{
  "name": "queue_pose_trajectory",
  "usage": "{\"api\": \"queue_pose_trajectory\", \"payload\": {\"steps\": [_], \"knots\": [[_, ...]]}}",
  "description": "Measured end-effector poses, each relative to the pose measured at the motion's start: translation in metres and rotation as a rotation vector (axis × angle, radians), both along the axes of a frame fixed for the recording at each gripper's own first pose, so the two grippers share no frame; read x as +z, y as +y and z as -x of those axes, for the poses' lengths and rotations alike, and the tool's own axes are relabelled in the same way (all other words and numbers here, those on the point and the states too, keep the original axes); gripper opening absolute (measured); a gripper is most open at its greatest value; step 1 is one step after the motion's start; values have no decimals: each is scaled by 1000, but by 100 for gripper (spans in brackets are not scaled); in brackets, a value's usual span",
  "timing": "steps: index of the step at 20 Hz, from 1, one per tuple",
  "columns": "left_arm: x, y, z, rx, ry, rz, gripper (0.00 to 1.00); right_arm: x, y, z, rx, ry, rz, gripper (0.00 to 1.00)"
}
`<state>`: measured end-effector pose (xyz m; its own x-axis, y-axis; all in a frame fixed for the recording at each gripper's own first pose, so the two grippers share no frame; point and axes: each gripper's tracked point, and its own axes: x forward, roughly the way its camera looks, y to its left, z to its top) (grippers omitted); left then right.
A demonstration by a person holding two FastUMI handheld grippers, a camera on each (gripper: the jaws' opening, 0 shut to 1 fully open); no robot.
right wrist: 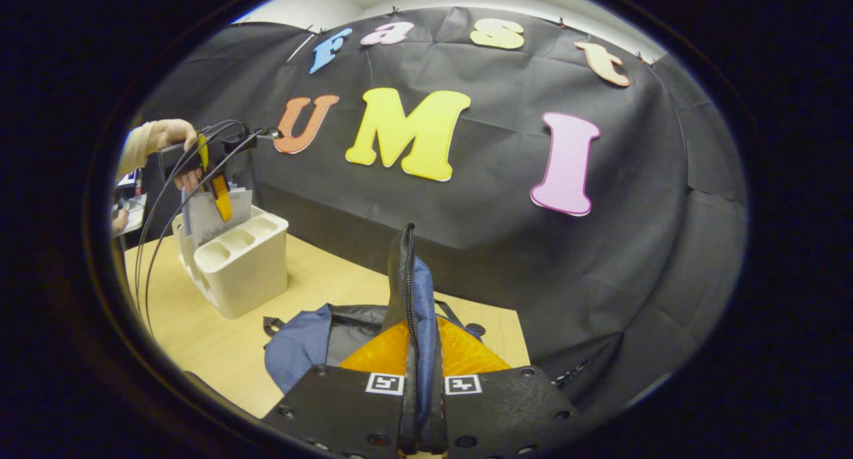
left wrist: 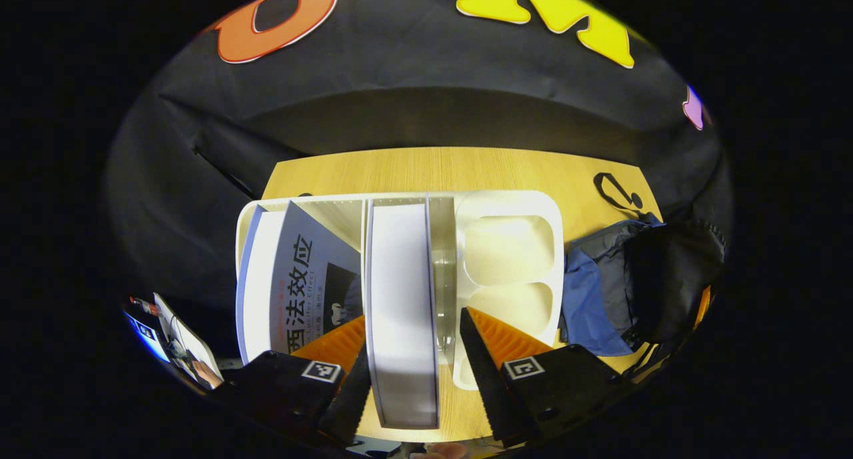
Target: Open the schoolbag, grab two books from the bookshelf and put them into the schoolbag.
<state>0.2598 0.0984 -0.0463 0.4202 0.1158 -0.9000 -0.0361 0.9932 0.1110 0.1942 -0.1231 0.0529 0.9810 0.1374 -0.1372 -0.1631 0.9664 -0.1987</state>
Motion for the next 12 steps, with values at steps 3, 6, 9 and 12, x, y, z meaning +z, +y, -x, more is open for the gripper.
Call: {"api": "queue_pose_trajectory", "payload": {"steps": [3, 6, 9, 12], "knots": [[-7, 2, -4, 10, 28, -8, 54, -6, 0, -2, 8, 26, -22, 8], [-6, -4, -6, -1, 12, -15, 47, -5, -2, -1, 8, 27, -33, 8], [7, -5, -11, -27, -62, -36, 46, -6, -5, 0, 5, 28, -34, 8], [25, -11, -1, -40, -120, -26, 46, -7, -4, -1, 15, 37, -68, 7]]}}
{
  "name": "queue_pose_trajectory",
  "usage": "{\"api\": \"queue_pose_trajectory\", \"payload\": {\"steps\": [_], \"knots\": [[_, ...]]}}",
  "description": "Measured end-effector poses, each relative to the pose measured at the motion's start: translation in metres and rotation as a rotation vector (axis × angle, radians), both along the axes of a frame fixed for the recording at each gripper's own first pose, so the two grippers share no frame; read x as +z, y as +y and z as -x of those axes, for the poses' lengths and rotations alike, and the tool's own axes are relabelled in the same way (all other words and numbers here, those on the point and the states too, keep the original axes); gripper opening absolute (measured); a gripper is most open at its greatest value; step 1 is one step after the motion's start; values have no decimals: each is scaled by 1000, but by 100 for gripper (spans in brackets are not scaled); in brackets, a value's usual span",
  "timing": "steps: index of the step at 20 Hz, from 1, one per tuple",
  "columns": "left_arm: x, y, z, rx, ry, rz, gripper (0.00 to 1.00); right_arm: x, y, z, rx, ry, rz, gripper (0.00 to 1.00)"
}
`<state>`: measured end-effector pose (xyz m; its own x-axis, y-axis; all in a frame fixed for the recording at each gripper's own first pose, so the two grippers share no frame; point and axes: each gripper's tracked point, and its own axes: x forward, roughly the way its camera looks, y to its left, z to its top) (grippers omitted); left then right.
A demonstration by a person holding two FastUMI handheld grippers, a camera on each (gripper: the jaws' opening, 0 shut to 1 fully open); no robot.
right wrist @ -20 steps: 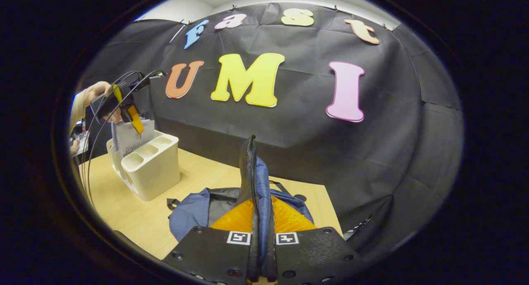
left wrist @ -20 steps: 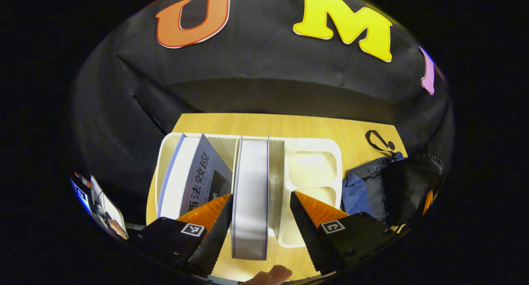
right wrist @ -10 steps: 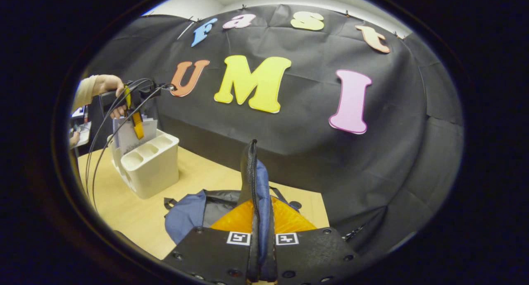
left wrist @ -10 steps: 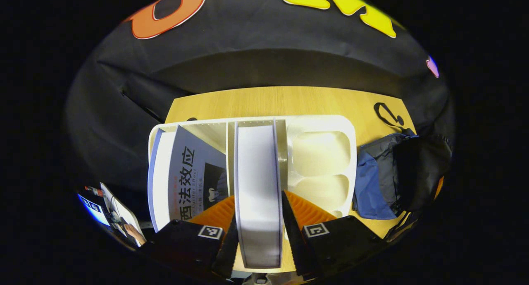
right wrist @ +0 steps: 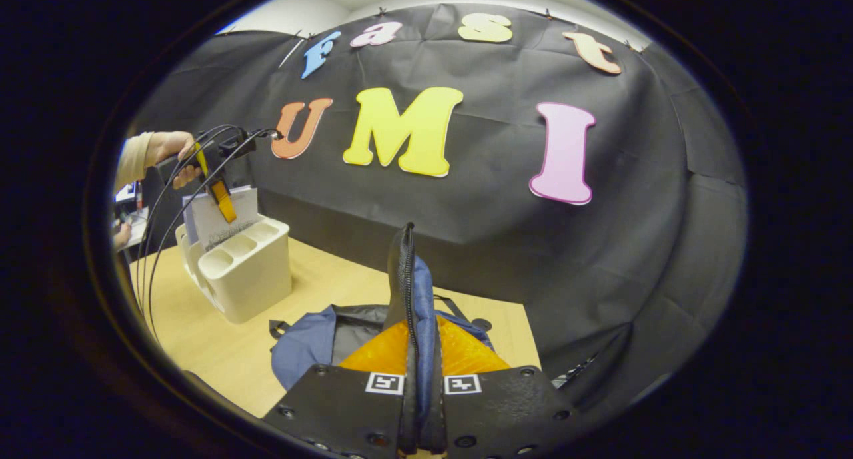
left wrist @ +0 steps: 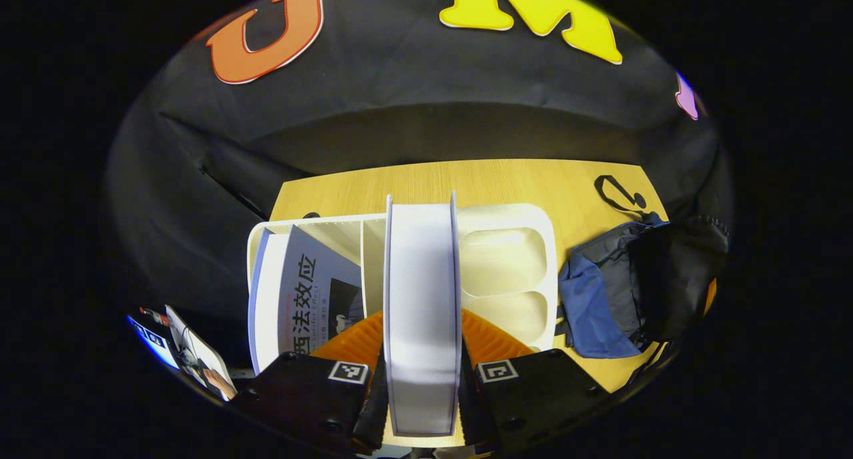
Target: Open the schoolbag, grab two books from the bookshelf and put them into the schoolbag.
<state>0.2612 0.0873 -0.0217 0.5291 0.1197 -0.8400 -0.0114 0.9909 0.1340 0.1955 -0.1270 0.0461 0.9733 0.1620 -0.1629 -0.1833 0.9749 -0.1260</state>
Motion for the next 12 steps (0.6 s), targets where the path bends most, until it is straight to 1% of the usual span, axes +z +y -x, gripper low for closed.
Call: {"api": "queue_pose_trajectory", "payload": {"steps": [1, 2, 3, 5, 6, 7, 10, 12], "knots": [[9, -2, 3, 0, -29, 1, 45, -1, -2, -2, -3, 0, 4, 7], [18, -4, 8, -14, -52, -11, 41, 1, -3, -3, -6, 0, 9, 8], [25, -6, 11, -30, -79, -13, 45, 0, 0, -3, -4, 2, 12, 8], [33, -7, 24, -43, -85, -2, 44, 0, 5, -4, 7, 0, 29, 8], [38, -6, 30, -41, -90, 2, 48, 0, 7, -5, 12, 2, 31, 7], [45, -3, 35, -42, -98, -3, 44, -1, 8, -5, 12, 8, 26, 7], [75, -1, 58, -64, -142, -40, 43, -3, 10, -6, 11, 18, -1, 8], [90, -6, 73, -60, -174, -76, 43, -6, 3, -9, -1, 19, 12, 8]]}}
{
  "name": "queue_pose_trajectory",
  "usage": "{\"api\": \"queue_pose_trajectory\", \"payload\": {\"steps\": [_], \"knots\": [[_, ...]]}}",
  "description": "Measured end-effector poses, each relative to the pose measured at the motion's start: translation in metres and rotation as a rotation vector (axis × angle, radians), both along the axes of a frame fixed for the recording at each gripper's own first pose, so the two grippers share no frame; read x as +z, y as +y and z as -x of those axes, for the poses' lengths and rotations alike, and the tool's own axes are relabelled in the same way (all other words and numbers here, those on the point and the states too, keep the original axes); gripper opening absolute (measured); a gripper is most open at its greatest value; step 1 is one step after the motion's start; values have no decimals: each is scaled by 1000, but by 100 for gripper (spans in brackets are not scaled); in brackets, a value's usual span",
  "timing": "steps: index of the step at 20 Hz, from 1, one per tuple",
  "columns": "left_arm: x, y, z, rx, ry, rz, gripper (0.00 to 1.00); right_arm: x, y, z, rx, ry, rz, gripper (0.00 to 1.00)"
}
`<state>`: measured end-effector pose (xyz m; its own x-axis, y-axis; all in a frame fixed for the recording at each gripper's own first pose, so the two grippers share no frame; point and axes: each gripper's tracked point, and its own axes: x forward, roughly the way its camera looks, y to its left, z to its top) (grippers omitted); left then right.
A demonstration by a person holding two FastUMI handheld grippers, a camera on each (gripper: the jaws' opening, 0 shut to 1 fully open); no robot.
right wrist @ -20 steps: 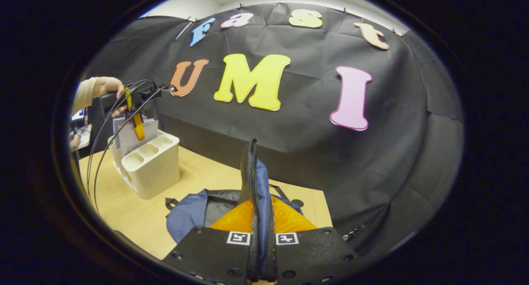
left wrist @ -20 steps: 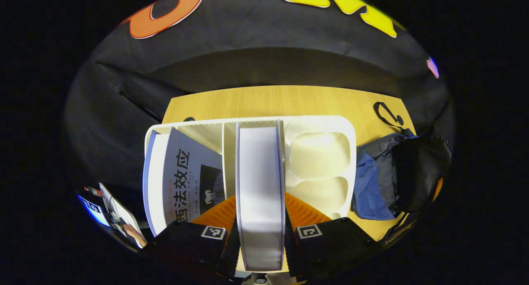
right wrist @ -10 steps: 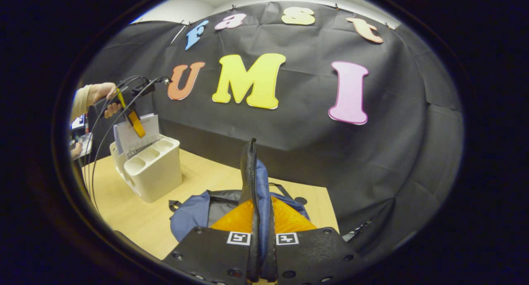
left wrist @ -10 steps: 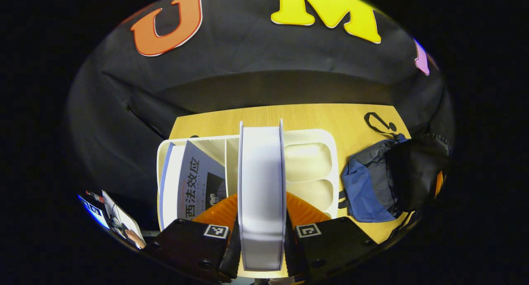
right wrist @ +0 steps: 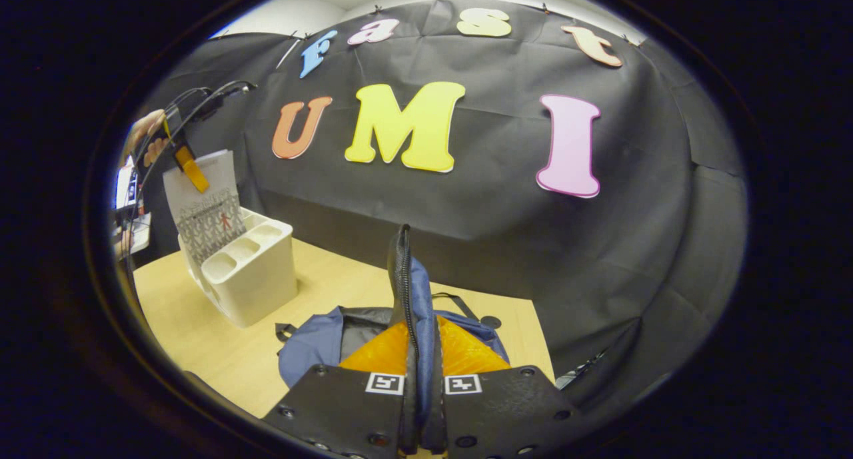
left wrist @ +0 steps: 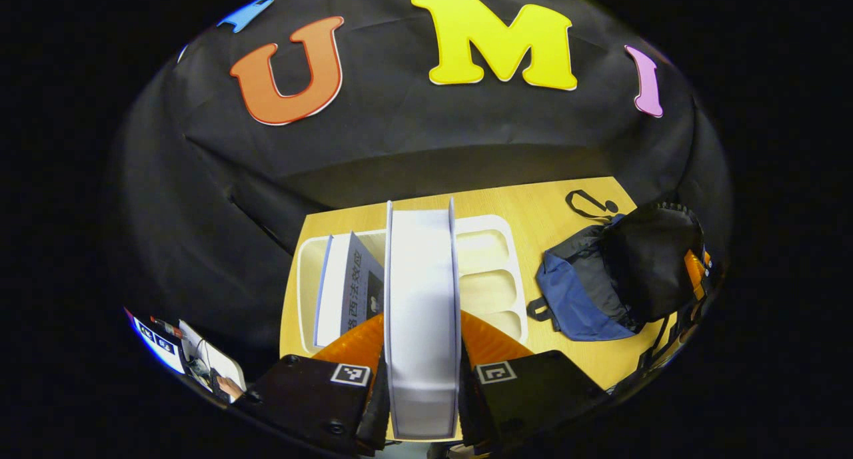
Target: Open the schoolbag, grab two books from the bookshelf and put them into the schoolbag.
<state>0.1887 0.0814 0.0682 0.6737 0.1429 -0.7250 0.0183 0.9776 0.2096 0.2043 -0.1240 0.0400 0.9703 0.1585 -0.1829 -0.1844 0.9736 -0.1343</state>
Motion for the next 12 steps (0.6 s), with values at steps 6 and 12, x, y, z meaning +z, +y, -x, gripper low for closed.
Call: {"api": "queue_pose_trajectory", "payload": {"steps": [6, 12], "knots": [[55, -40, 36, -97, -136, -138, 43, -8, -4, 0, -10, 34, -38, 8], [71, -123, 55, -259, -196, -153, 43, -14, -19, 8, -18, 32, -55, 7]]}}
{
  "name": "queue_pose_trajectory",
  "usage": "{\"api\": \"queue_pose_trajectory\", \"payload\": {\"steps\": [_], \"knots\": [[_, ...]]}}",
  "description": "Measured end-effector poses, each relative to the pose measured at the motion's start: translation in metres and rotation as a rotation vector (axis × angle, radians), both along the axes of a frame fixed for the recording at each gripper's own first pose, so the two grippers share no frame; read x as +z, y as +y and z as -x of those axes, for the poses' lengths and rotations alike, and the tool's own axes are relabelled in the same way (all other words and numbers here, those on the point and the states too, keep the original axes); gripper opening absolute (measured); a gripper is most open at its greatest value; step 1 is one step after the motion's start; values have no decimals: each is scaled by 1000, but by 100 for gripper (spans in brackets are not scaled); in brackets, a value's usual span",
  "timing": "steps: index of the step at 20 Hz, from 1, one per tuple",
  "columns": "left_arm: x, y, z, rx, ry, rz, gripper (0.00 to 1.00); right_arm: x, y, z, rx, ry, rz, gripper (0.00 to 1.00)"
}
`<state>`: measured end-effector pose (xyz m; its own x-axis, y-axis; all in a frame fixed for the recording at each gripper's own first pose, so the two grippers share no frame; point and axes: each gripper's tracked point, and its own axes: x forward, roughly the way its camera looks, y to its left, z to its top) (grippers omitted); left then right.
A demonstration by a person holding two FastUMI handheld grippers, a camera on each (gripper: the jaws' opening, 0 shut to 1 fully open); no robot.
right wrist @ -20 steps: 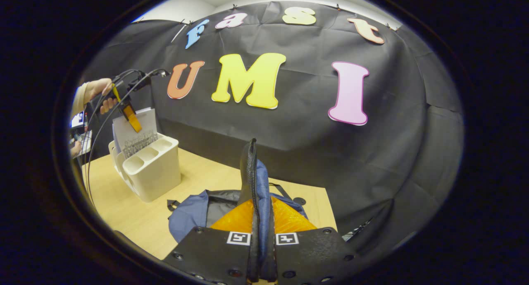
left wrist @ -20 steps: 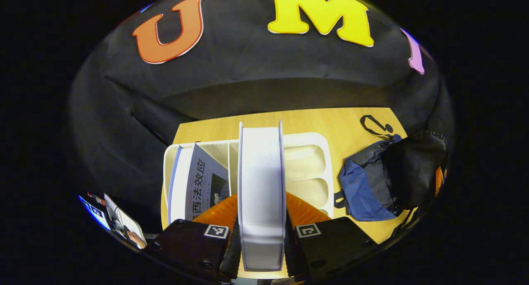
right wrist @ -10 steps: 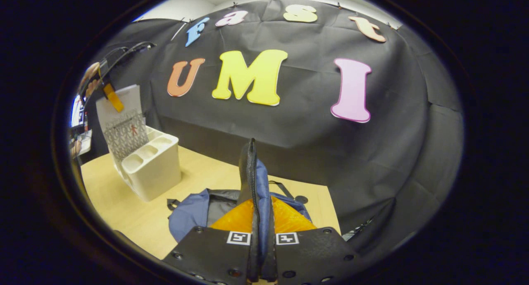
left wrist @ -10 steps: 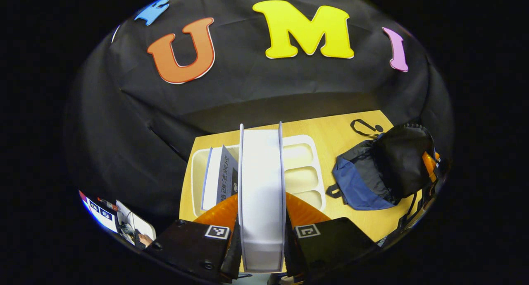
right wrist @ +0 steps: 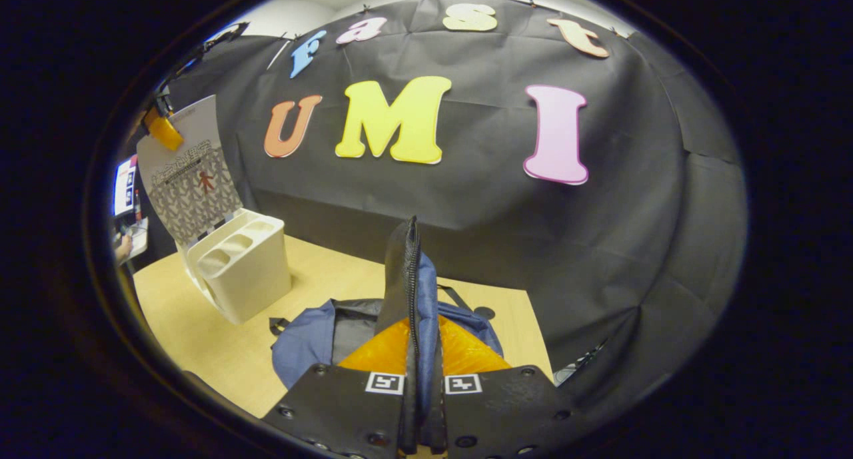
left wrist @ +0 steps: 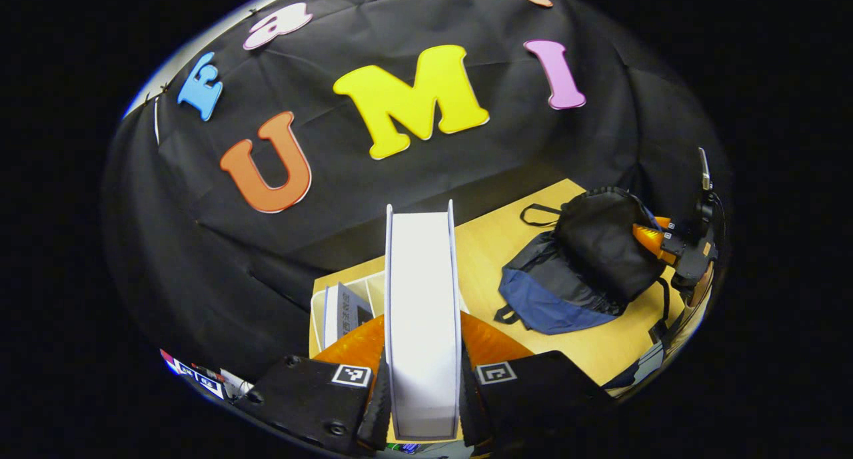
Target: Open the schoolbag, grab two books from the bookshelf and put them into the schoolbag.
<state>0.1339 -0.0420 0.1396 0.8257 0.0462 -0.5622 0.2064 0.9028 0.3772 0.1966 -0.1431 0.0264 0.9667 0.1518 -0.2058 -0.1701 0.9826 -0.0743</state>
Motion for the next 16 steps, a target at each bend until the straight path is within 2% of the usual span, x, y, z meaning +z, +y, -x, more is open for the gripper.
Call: {"api": "queue_pose_trajectory", "payload": {"steps": [2, 3, 8, 12, 13, 16], "knots": [[-4, -26, -4, -26, -10, 27, 43, -1, -5, 1, -7, 5, -6, 11], [-8, -37, -6, -42, -4, 34, 43, -3, -6, 2, -11, 6, -5, 8], [-38, -88, -24, -113, 68, 117, 43, -6, -8, 7, -25, 18, 3, 8], [-65, -118, -44, -125, 133, 208, 43, 2, -7, 4, -30, 40, -10, 8], [-73, -125, -51, -119, 152, 238, 46, 6, -5, 1, -31, 44, -10, 7], [-100, -145, -61, -104, 233, 348, 43, 10, 1, -10, -14, 72, -7, 7]]}}
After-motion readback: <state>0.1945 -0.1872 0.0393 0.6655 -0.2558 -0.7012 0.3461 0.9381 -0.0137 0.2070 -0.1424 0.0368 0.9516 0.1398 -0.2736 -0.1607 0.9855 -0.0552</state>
